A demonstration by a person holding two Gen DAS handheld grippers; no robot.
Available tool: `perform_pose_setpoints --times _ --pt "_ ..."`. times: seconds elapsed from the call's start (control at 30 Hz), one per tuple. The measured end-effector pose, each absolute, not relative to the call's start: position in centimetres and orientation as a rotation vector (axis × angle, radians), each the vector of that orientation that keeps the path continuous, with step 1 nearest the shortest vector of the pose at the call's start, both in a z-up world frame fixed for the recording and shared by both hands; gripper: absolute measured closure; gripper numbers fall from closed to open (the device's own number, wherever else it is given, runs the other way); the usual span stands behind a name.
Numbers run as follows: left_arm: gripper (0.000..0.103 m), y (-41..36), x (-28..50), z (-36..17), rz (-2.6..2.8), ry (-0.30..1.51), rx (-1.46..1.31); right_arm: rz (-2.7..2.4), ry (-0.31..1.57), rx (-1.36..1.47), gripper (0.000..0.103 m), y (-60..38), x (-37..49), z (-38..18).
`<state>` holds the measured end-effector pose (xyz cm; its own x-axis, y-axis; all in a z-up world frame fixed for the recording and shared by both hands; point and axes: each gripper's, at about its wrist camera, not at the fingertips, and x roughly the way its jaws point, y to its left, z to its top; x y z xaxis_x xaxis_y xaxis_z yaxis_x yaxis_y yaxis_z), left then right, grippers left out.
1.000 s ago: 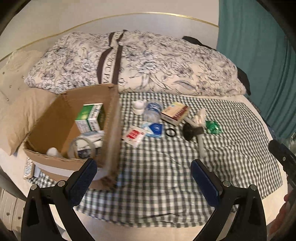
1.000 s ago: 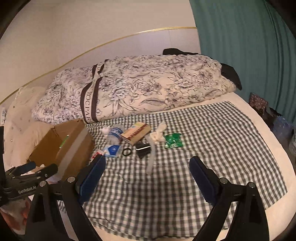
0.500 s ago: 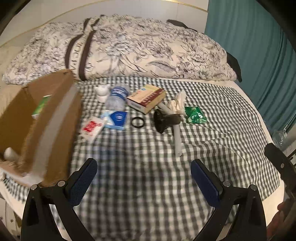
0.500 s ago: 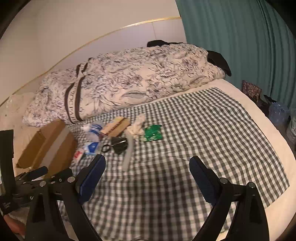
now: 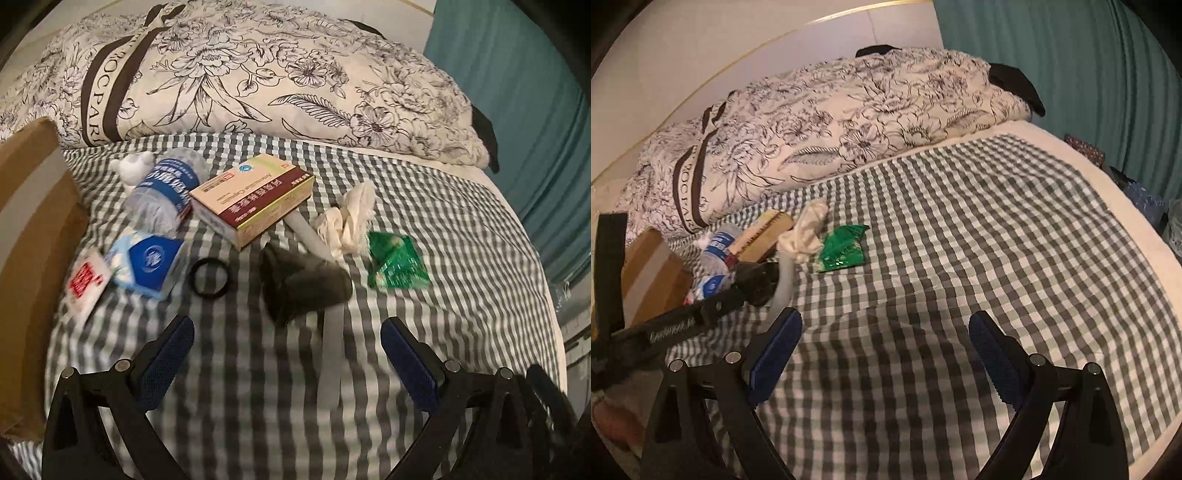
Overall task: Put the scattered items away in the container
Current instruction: 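Grasp the black funnel object with the left gripper while the right grasps the green snack packet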
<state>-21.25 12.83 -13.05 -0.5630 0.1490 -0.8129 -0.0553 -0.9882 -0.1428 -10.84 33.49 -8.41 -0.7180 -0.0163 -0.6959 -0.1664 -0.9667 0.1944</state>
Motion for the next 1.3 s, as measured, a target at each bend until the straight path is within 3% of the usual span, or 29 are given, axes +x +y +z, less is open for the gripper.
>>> perform_pose_setpoints --times 0.3,0.4,0.47,0.6,0.9,0.93,1.0,1.03,1.1,1.23,1.27,1.3 --pt "0.002 13.6 -24.2 -15.9 2.701 -0.112 -1.481 2.797 0.373 -1.193 0.011 33.7 -13.7 -10.5" --pt "0.018 12.7 -24.8 -16.5 2.662 -0.135 -1.523 2.804 0.359 -1.202 0.011 33.4 -14.4 -10.9" --pt "0.036 12.5 -24.8 -16.7 2.656 -0.118 -1.524 2.808 0.343 -1.209 0.011 33.1 -15.2 -11.0" --pt "0.053 12.2 -24.5 -16.6 2.639 -0.109 -1.510 2.842 0.345 -1.217 0.011 32.3 -17.7 -11.0" --pt "0.053 11.0 -24.0 -16.1 2.646 -0.115 -1.475 2.824 0.215 -1.331 0.011 29.7 -25.7 -13.7" --pt "0.053 10.8 -23.9 -15.9 2.647 -0.110 -1.469 2.815 0.202 -1.350 0.014 29.5 -26.3 -14.1" --pt "0.053 10.7 -23.6 -15.7 2.654 -0.097 -1.460 2.786 0.155 -1.400 0.048 29.1 -26.9 -15.0" --pt "0.053 10.6 -23.5 -15.4 2.657 -0.093 -1.455 2.784 0.130 -1.388 0.049 29.0 -26.6 -15.1" --pt "0.053 10.5 -23.3 -15.0 2.665 -0.094 -1.446 2.818 0.170 -1.365 0.063 29.1 -25.7 -14.6" --pt "0.054 10.6 -22.3 -13.4 2.682 -0.077 -1.396 2.855 0.235 -1.315 0.064 29.9 -23.1 -13.1" --pt "0.058 10.6 -22.1 -13.0 2.680 -0.077 -1.391 2.866 0.252 -1.300 0.064 30.2 -22.2 -12.5" --pt "0.073 10.7 -21.8 -12.6 2.679 -0.074 -1.381 2.874 0.267 -1.289 0.064 30.4 -21.4 -12.0"
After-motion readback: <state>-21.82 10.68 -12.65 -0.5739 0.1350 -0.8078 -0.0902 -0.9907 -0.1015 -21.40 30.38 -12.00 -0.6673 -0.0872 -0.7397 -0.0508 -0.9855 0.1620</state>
